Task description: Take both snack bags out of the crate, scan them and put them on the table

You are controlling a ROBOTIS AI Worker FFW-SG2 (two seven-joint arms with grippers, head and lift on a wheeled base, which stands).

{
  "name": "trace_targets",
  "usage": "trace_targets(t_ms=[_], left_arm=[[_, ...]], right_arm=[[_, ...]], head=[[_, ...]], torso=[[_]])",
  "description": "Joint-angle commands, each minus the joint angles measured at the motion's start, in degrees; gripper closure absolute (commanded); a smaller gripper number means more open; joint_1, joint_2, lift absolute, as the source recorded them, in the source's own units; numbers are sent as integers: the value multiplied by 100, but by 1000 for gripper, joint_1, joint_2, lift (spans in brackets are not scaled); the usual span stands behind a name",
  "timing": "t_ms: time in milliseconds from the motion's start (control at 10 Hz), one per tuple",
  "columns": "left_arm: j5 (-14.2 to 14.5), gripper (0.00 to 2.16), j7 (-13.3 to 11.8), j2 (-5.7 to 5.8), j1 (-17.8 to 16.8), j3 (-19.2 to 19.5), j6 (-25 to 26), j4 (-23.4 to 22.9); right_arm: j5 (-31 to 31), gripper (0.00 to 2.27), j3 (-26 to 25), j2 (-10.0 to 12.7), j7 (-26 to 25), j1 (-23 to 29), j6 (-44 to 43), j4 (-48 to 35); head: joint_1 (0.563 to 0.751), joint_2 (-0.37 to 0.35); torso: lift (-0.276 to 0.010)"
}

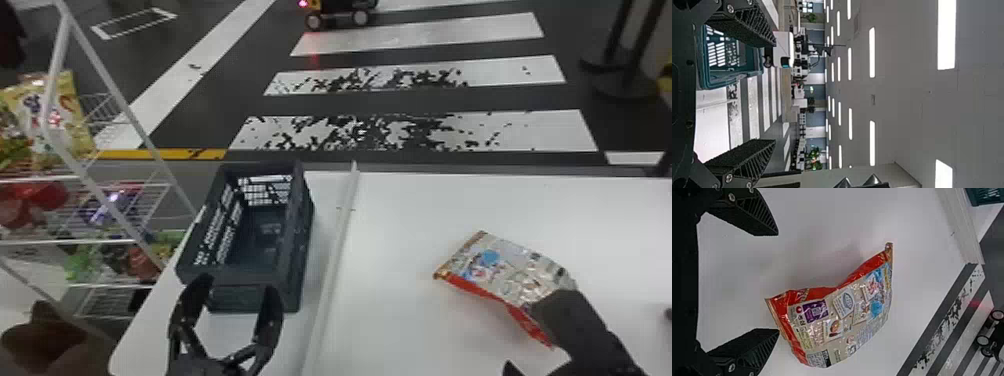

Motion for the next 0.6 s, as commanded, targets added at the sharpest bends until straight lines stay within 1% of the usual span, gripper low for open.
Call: trace_targets(t_ms=[0,400,500], left_arm=[[-8,137,-5,0,20,1,10,-23],[-34,137,-31,-9,29,1,28,-49],[-43,137,-31,-9,37,1,28,-58]], right_arm=[[-1147,97,-697,174,76,-8,-251,-74],[-3080,127,-1787,763,32,-201,-831,67],[-3397,144,-1980,868,23,-228,-972,172]], head=[[695,270],[695,287],[695,290]], torso=[[-94],[-94],[-94]])
